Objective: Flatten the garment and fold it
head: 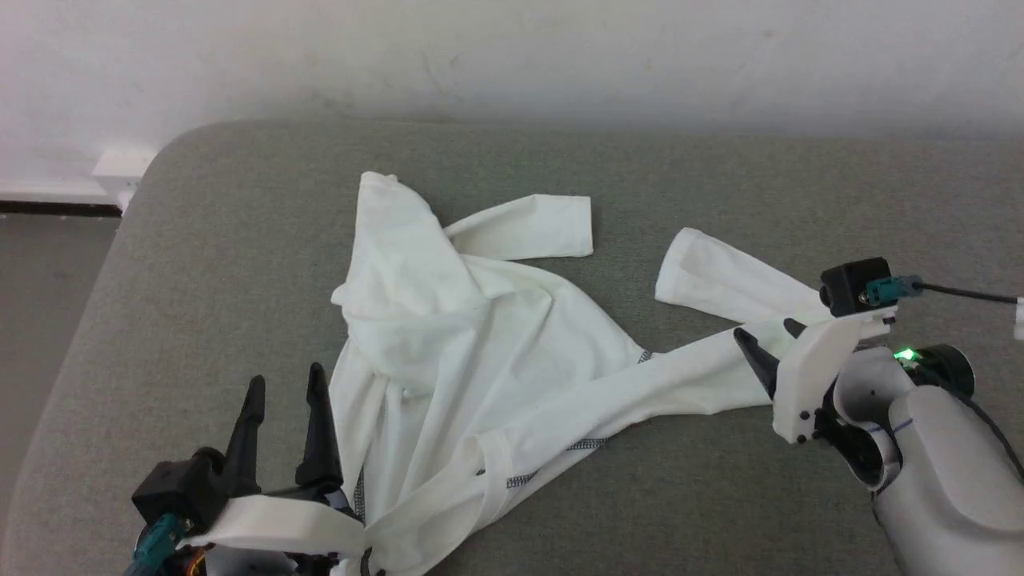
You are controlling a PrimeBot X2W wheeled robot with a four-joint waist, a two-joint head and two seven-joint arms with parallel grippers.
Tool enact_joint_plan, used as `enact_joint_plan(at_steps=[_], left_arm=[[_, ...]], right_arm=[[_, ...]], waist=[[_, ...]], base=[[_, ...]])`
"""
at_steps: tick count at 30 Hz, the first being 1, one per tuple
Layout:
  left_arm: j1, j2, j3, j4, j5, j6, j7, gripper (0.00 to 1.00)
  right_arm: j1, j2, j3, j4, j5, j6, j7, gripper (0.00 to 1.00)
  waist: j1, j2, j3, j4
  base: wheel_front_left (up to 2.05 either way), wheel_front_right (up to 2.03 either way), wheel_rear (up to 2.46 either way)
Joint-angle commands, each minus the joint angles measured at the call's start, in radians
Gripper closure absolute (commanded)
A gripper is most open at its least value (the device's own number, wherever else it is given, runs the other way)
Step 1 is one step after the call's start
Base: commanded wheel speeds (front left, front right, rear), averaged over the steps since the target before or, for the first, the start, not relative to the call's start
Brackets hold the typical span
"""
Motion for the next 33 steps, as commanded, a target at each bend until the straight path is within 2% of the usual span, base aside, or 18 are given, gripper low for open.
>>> enact_joint_plan(at_steps=[1,10,11,12,13,14,18,26,33], left_arm=[[-0.022,-0.015,0.009,0.007,0.007,-0.012,-0.005,0.0],[-0.048,-0.071,0.054,0.034,0.052,-0.06,-0.005,0.0],[-0.048,-0.076,0.059,0.037,0.056,-0.064,-0.005,0.0],[-0.047,-0.08,0.063,0.042,0.06,-0.068,-0.006,0.0],[-0.046,-0.084,0.067,0.047,0.064,-0.072,-0.006,0.0],[-0.044,-0.088,0.073,0.05,0.067,-0.075,-0.006,0.0],[-0.037,-0.095,0.091,0.059,0.075,-0.082,-0.006,0.0],[-0.025,-0.091,0.113,0.077,0.09,-0.097,-0.006,0.0],[0.008,-0.072,0.123,0.074,0.089,-0.089,0.004,0.0]], right_arm=[[-0.043,0.001,0.019,0.038,0.014,0.0,0.028,0.0],[-0.161,-0.048,0.111,0.28,0.043,0.0,0.213,0.0],[-0.161,-0.046,0.113,0.306,0.054,0.0,0.241,0.14],[-0.161,-0.045,0.117,0.33,0.06,0.0,0.272,0.63],[-0.162,-0.043,0.121,0.345,0.069,0.0,0.296,0.96],[-0.165,-0.04,0.121,0.352,0.079,0.0,0.305,1.0],[-0.184,-0.038,0.131,0.327,0.093,0.0,0.259,1.0],[-0.231,-0.053,0.106,0.163,0.099,0.0,-0.049,1.0],[-0.109,-0.088,0.113,0.01,0.1,0.0,-0.1,1.0]], waist=[[-0.0001,0.0,0.044,0.045],[-0.0001,0.0,0.082,0.092],[-0.0001,0.0,0.083,0.094],[-0.0001,0.0,0.082,0.094],[-0.0001,0.0,0.081,0.094],[-0.0001,0.0,0.081,0.092],[-0.0001,0.0,0.07,0.075],[-0.0001,0.0,0.01,0.013],[-0.0001,0.0,-0.048,-0.047]], base=[[0.0,0.0,0.0],[0.0,0.0,0.0],[0.0,0.0,0.0],[0.0,0.0,0.0],[0.0,0.0,0.0],[0.0,0.0,0.0],[0.0,0.0,0.0],[0.0,0.0,0.0],[0.0,0.0,0.0]])
